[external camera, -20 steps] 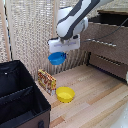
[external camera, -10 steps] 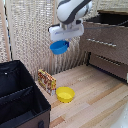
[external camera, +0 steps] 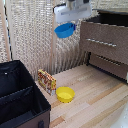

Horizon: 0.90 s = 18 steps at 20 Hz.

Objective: Kindly move your gripper toward the top drawer's handle. With caution, hold the handle robustly using your gripper and pull open the top drawer. Let the handle go. Relocate your gripper to the bowl placed in the background. Gently hold the bowl using your gripper. Bring the gripper and the bowl to the ajar drawer. Softly release the bowl into it.

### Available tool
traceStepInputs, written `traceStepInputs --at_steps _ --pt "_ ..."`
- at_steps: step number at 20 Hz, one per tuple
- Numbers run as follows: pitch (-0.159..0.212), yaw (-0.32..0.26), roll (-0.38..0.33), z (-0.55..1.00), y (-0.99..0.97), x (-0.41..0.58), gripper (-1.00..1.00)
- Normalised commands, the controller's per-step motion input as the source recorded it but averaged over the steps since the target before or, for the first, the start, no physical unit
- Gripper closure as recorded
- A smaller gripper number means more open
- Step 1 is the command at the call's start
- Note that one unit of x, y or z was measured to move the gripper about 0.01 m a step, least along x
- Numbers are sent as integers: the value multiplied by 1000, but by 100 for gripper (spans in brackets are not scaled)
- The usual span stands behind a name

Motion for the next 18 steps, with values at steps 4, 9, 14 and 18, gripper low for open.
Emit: traceStepInputs --at_steps 4,9,14,18 --pt "-10 2 49 1000 -742 -1 100" --pt "17 0 107 827 -912 -30 100" --pt "105 0 102 519 -995 -117 100" --pt "46 -67 10 27 -979 -55 100"
